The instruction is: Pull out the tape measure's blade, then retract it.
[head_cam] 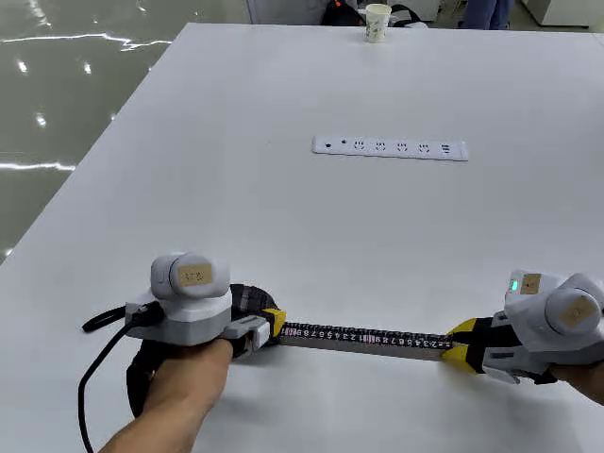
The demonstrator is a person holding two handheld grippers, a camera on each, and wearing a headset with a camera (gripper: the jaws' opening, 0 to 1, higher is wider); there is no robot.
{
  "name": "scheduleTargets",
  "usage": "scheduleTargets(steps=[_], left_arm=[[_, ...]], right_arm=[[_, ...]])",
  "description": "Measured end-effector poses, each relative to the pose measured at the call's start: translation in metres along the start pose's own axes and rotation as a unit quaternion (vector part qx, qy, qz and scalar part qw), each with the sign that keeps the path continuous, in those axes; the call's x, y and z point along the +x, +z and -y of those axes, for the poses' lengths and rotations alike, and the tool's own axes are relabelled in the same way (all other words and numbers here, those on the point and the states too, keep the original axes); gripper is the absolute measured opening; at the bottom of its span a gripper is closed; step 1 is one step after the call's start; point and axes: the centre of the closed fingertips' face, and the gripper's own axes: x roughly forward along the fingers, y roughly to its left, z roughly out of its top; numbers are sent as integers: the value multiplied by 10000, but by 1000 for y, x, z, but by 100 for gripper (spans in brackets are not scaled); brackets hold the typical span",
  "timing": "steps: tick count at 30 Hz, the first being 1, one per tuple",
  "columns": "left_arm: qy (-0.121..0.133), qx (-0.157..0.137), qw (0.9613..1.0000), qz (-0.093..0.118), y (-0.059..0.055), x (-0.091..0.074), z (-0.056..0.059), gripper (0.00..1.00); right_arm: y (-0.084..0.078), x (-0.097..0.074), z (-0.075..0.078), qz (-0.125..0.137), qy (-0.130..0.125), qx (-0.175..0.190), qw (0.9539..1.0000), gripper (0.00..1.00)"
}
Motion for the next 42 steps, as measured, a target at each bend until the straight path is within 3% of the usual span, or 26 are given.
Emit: scheduleTargets(steps=[42], left_arm=[[-77, -64, 9999, -17, -1, 1, -1, 54]], right_arm=[[29, 23, -13, 93, 151, -129, 9998, 8]])
